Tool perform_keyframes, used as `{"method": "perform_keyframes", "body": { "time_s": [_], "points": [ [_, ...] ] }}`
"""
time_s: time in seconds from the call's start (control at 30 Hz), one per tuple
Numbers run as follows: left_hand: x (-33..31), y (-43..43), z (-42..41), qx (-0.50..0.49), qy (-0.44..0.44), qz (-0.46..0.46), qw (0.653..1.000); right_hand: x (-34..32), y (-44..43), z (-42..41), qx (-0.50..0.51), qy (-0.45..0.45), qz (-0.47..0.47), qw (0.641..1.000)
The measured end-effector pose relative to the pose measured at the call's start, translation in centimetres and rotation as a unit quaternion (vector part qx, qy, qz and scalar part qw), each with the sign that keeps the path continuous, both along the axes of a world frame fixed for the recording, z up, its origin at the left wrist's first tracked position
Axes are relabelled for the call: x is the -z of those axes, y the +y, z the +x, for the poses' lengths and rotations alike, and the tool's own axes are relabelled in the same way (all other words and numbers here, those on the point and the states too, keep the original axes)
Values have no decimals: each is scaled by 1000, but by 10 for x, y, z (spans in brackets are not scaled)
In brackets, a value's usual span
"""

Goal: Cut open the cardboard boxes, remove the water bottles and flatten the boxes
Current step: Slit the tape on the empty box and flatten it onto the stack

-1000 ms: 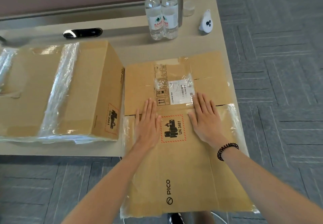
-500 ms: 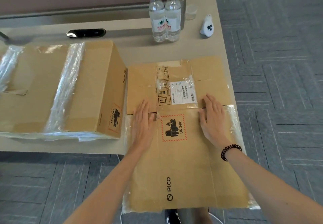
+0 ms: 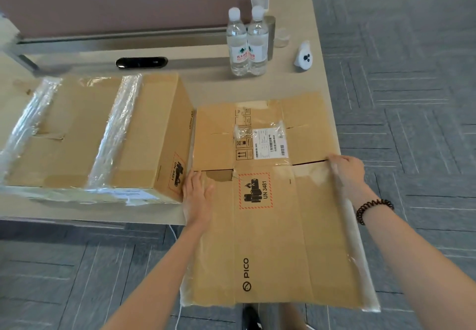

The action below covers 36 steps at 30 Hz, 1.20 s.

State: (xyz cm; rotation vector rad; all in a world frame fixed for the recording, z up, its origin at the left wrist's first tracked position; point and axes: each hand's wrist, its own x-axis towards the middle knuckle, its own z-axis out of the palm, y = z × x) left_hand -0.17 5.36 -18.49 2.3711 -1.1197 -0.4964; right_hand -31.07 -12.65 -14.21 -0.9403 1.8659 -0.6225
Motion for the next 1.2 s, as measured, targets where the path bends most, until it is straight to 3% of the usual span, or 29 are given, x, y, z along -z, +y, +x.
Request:
{"method": "perform_keyframes", "body": {
  "time_s": [0.07,0.2,0.33,0.47,0.67,0.83,1.0,1.2],
  "points": [
    [-1,-2,0,2,8,7,1000,-4,-4,0,-15,-32,31,999],
    [-8,-7,0,-2,26,39,999,-15,5,8,-125,73,28,989],
    [-19,-10,5,-15,88,31,996,-28,19,18,-143,153,-38,977],
    [-30,-6,8,-32,144,7,989,-40,26,14,-126,155,-74,977],
    [-51,-3,3,-62,180,-33,981,-59,52,0,-69,57,-174,981],
    [-68,1,-2,-117,279,-38,952,-79,62,-21,-56,-11,-208,976],
    [-73,1,-14,-60,292,-9,955,-95,78,-53,-36,-82,-237,967],
    [-68,20,-29,-32,439,-16,898,-119,117,-84,-14,-133,-260,956]
  ]
}}
